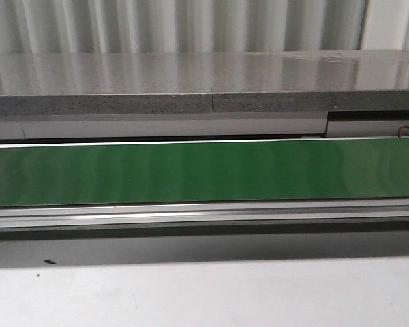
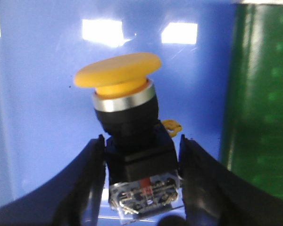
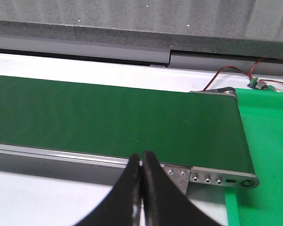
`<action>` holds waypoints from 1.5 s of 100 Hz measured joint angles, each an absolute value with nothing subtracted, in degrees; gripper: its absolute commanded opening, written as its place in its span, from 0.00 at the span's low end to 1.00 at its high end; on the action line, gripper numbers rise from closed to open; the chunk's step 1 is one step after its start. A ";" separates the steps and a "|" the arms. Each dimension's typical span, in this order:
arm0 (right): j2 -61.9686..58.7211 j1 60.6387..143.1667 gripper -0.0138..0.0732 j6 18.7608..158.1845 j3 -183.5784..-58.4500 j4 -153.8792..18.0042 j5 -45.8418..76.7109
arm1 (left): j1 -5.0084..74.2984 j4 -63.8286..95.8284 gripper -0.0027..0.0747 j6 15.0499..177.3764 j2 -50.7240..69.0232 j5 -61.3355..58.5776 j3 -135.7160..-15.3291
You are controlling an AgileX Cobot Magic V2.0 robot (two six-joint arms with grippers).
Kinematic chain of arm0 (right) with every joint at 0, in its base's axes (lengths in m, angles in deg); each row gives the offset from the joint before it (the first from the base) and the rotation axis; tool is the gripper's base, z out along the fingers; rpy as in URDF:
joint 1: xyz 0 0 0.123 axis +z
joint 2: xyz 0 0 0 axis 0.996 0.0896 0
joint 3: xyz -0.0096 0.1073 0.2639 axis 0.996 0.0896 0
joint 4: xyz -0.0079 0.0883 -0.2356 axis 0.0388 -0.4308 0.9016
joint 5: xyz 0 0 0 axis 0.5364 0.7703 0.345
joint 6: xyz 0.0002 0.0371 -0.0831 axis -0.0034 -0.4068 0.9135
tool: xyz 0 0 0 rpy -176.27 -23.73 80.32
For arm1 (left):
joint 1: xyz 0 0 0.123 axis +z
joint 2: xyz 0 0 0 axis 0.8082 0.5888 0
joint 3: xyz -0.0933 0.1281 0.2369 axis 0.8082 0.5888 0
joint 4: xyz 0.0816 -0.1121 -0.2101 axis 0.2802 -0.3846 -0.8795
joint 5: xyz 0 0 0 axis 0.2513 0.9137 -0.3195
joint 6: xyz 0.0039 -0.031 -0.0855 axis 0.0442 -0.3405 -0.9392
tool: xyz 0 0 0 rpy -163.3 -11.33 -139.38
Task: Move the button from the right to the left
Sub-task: 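Lift the button and lower it into the light blue tray, then open the left gripper and raise it away from the tray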
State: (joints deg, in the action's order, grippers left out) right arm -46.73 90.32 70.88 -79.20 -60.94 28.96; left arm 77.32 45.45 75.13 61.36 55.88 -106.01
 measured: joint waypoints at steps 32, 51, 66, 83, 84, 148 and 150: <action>-46.73 90.32 0.08 70.88 -79.20 -60.94 28.82 | 77.84 46.47 0.17 80.69 68.42 50.33 -105.77; -46.73 90.32 0.08 70.88 -79.20 -60.94 28.82 | 77.84 46.47 0.42 82.80 69.70 49.50 -105.77; -46.73 90.32 0.08 70.88 -79.20 -60.94 28.82 | 77.84 46.47 0.65 83.17 70.21 49.22 -105.77; -46.73 90.32 0.08 70.88 -79.20 -60.94 28.82 | 77.84 46.47 0.66 83.25 70.21 48.87 -105.77; -46.73 90.32 0.08 70.88 -79.20 -60.94 28.82 | 77.84 46.47 0.66 83.25 70.21 48.87 -105.77; -46.73 90.32 0.08 70.88 -79.20 -60.94 28.78 | 71.79 37.05 0.01 72.42 48.91 38.29 -98.09; -46.73 90.32 0.08 70.88 -79.20 -60.94 28.78 | 71.36 36.67 0.01 72.29 47.85 37.74 -97.19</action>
